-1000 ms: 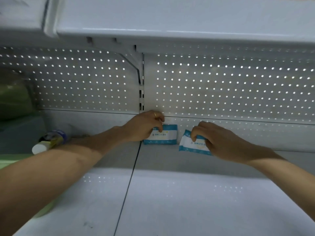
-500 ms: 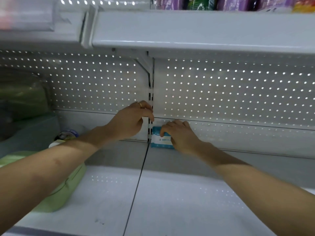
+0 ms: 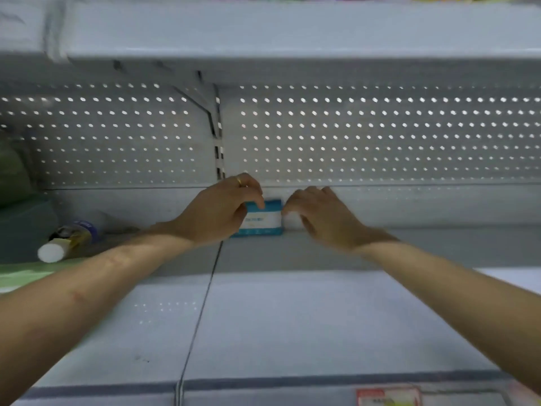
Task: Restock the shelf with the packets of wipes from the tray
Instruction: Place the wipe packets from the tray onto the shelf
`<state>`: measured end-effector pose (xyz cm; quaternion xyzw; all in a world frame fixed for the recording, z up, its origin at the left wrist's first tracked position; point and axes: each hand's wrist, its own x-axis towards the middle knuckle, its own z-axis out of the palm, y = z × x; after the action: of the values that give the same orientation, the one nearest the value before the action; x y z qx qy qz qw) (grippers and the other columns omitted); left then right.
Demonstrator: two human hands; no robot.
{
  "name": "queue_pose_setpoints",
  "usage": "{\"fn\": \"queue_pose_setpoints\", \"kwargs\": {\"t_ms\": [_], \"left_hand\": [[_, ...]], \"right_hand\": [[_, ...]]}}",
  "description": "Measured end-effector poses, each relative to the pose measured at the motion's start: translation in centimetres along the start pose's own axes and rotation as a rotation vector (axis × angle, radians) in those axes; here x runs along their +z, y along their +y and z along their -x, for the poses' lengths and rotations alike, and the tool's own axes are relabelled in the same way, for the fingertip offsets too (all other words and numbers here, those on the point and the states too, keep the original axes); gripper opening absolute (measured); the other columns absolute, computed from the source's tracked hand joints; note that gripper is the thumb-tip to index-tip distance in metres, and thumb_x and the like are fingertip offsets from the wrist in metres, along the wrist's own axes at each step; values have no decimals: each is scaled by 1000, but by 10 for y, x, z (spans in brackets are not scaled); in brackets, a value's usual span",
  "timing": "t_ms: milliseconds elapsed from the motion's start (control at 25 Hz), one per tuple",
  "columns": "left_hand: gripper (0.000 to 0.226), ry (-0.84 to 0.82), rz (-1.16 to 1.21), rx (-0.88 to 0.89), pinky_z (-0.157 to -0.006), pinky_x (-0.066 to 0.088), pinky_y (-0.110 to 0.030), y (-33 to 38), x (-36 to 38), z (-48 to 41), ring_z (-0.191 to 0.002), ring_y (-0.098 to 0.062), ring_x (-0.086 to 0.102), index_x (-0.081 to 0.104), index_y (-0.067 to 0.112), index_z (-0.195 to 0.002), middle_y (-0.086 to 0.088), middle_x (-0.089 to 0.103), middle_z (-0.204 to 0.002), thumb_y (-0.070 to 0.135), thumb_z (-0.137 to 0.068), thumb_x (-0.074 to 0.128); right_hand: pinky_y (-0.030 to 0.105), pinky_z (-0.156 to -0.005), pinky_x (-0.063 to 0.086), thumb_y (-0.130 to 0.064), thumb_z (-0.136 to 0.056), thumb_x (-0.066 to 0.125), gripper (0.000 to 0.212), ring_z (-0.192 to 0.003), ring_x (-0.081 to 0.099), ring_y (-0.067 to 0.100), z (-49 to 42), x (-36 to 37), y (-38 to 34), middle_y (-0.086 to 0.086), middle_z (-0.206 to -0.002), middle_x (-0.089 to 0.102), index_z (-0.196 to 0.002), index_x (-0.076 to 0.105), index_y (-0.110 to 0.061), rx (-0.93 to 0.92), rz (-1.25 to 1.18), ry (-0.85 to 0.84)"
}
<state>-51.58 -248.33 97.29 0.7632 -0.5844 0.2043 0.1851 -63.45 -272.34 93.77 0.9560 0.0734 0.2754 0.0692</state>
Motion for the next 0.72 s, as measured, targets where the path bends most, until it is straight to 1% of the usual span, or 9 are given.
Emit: {"fn": "queue_pose_setpoints", "kwargs": {"t_ms": [40,120,200,280,360,440,520,600,720], "left_hand": [[42,-16,29,39,-84,54,-37,17,6,-7,-108,-11,57,68,28,-111,12,56,-124,-2,-88,49],[42,-53,87,97,-87,49,-33,54,23,-23,-103,-6,54,67,31,-113,17,56,-118,0,-90,50],[40,-107,127,177,-87,45,-29,98,44,-45,-101,-4,52,67,31,-118,19,56,-117,4,-93,51],[39,-149,156,274,-91,44,-27,144,63,-67,-102,-2,50,65,32,-123,21,57,-119,10,-95,52],[35,-191,201,355,-93,48,-30,189,83,-91,-95,-3,52,65,30,-123,18,63,-119,12,-95,53],[34,-221,244,429,-89,52,-36,236,106,-113,-88,-5,54,67,25,-120,10,69,-114,15,-91,51],[38,-238,286,490,-86,54,-39,281,122,-126,-88,-7,57,67,26,-117,11,69,-111,22,-86,46],[40,-243,329,558,-86,54,-38,330,136,-133,-91,-9,61,66,28,-117,13,70,-111,25,-85,44],[37,-234,366,640,-84,53,-35,402,153,-135,-91,-12,61,66,28,-116,11,71,-111,23,-86,46]], "right_hand": [[40,-82,39,6,-79,58,49,-104,59,27,23,-19,10,-3,-120,66,-117,68,-24,48,-22,-14],[40,-91,42,2,-89,54,45,-106,58,22,80,-56,31,-7,-121,66,-122,66,-26,166,-35,-48],[40,-93,45,-1,-91,54,43,-106,59,20,140,-92,47,-8,-121,66,-123,66,-27,276,-23,-37],[39,-92,45,-4,-90,56,42,-108,59,21,191,-122,59,-9,-121,66,-123,65,-29,367,20,-36],[38,-88,41,-8,-89,57,41,-108,59,21,239,-144,66,-10,-117,64,-122,64,-31,459,77,-84],[39,-87,41,-10,-88,57,39,-106,59,20,288,-166,69,-11,-114,63,-119,64,-32,569,112,-103],[39,-88,41,-12,-90,57,37,-104,58,18,330,-185,67,-12,-113,63,-119,63,-34,668,129,-103],[37,-88,40,-14,-92,56,36,-101,57,15,369,-202,62,-10,-113,63,-121,63,-34,766,149,-137],[38,-83,47,-14,-90,54,32,-95,61,20,432,-213,54,-5,-109,66,-117,65,-29,920,152,-167]]}}
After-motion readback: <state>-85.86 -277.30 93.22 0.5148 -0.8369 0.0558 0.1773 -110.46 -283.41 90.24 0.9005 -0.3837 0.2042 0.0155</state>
